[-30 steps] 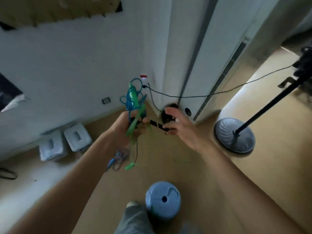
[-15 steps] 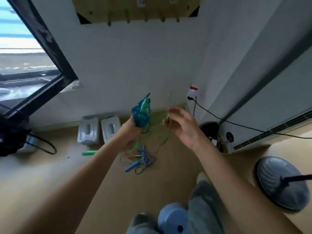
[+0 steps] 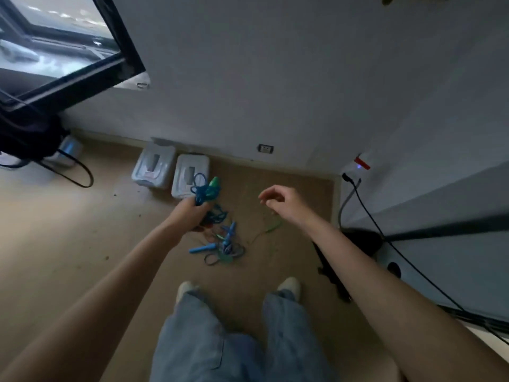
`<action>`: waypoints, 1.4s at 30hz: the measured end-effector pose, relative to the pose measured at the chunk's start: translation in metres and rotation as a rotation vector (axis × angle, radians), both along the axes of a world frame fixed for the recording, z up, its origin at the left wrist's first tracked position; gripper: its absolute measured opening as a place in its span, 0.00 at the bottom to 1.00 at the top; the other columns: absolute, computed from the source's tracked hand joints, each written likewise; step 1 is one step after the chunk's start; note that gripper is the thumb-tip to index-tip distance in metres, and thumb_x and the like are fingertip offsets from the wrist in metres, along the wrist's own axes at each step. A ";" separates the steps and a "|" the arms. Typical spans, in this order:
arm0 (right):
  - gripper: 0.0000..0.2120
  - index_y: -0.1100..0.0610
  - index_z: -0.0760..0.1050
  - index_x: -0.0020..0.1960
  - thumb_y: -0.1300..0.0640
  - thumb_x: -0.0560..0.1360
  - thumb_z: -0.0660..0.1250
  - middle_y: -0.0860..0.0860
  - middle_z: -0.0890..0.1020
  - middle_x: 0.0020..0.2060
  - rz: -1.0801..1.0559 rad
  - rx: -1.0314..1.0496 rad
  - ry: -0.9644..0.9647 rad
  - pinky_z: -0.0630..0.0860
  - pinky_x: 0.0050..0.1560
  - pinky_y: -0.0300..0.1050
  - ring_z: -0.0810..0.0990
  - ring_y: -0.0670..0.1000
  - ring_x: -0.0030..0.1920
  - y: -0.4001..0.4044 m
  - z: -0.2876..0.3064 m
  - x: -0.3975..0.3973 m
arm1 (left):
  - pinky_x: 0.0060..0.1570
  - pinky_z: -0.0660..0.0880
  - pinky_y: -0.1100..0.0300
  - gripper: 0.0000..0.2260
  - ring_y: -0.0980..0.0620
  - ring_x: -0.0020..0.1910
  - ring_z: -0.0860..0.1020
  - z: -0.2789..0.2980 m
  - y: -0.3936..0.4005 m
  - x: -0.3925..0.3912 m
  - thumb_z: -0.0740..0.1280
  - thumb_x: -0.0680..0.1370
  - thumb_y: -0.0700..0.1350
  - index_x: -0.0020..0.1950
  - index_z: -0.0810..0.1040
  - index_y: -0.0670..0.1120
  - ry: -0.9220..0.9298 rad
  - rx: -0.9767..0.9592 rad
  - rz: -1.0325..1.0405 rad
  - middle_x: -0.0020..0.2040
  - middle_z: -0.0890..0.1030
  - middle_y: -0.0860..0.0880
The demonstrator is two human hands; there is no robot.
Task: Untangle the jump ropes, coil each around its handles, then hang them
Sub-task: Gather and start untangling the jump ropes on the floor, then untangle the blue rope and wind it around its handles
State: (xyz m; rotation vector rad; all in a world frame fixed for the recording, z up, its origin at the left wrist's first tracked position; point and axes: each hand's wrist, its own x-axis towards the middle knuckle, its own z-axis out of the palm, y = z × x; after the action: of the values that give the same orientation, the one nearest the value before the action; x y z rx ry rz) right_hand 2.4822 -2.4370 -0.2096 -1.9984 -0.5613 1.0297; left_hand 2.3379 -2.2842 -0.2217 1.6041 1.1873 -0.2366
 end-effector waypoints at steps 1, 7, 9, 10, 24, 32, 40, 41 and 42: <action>0.11 0.69 0.75 0.56 0.72 0.75 0.59 0.64 0.79 0.54 0.013 -0.019 -0.003 0.70 0.39 0.28 0.76 0.53 0.50 0.001 -0.009 0.006 | 0.26 0.74 0.65 0.06 0.52 0.33 0.77 -0.006 0.003 0.002 0.60 0.79 0.44 0.53 0.71 0.44 0.015 -0.010 -0.019 0.43 0.79 0.43; 0.14 0.62 0.71 0.63 0.66 0.78 0.58 0.55 0.75 0.55 -0.283 -0.096 0.080 0.75 0.45 0.41 0.75 0.49 0.48 0.008 -0.067 0.021 | 0.36 0.75 0.57 0.12 0.46 0.42 0.78 -0.056 0.033 0.012 0.61 0.78 0.38 0.61 0.70 0.42 0.031 0.003 -0.135 0.49 0.78 0.40; 0.15 0.62 0.70 0.64 0.66 0.78 0.58 0.53 0.72 0.54 -0.327 -0.115 0.099 0.77 0.48 0.44 0.76 0.48 0.44 0.016 -0.105 0.022 | 0.37 0.74 0.57 0.15 0.47 0.40 0.77 -0.089 0.043 0.016 0.61 0.76 0.34 0.62 0.70 0.40 0.030 0.038 -0.217 0.49 0.77 0.40; 0.15 0.63 0.69 0.64 0.66 0.78 0.58 0.54 0.72 0.54 -0.335 -0.137 0.109 0.77 0.48 0.44 0.76 0.48 0.44 0.020 -0.129 0.021 | 0.35 0.73 0.59 0.15 0.50 0.37 0.75 -0.108 0.047 0.019 0.60 0.76 0.33 0.63 0.70 0.41 0.032 0.040 -0.246 0.48 0.76 0.42; 0.23 0.54 0.68 0.68 0.66 0.74 0.62 0.57 0.70 0.63 0.061 -0.397 0.083 0.72 0.46 0.42 0.74 0.54 0.55 0.027 -0.523 0.028 | 0.47 0.74 0.56 0.18 0.42 0.52 0.78 -0.460 0.048 0.060 0.65 0.75 0.41 0.65 0.70 0.43 0.196 0.081 -0.603 0.56 0.79 0.40; 0.36 0.51 0.57 0.74 0.60 0.71 0.71 0.54 0.65 0.69 0.258 -0.167 0.183 0.66 0.61 0.42 0.66 0.54 0.67 0.055 -0.662 0.032 | 0.50 0.72 0.57 0.19 0.43 0.55 0.77 -0.610 0.048 0.068 0.67 0.75 0.46 0.64 0.73 0.44 0.244 0.236 -0.768 0.57 0.79 0.41; 0.11 0.61 0.76 0.57 0.59 0.77 0.63 0.54 0.78 0.48 0.269 -0.052 0.038 0.73 0.40 0.31 0.77 0.48 0.45 0.076 -0.595 0.024 | 0.32 0.72 0.64 0.11 0.53 0.30 0.73 -0.564 0.043 0.054 0.60 0.79 0.41 0.41 0.79 0.41 -0.308 -0.108 -0.207 0.34 0.74 0.45; 0.12 0.59 0.75 0.58 0.56 0.78 0.61 0.54 0.78 0.49 0.215 -0.033 0.086 0.73 0.42 0.35 0.77 0.49 0.47 0.071 -0.576 0.018 | 0.29 0.73 0.66 0.11 0.53 0.29 0.73 -0.542 0.038 0.054 0.59 0.79 0.40 0.40 0.77 0.42 -0.389 -0.138 -0.166 0.35 0.74 0.45; 0.12 0.59 0.76 0.58 0.55 0.79 0.60 0.54 0.78 0.49 0.150 0.000 0.142 0.73 0.41 0.37 0.77 0.50 0.46 0.064 -0.558 0.011 | 0.28 0.73 0.67 0.11 0.53 0.30 0.73 -0.520 0.031 0.052 0.59 0.80 0.39 0.40 0.76 0.42 -0.445 -0.148 -0.156 0.35 0.73 0.44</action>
State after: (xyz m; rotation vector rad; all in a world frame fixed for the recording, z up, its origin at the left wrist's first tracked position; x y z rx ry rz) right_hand 2.4928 -2.3732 -0.7679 -1.8883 -0.6406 1.2513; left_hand 2.3900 -2.2530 -0.7413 1.5194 0.6895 -0.0578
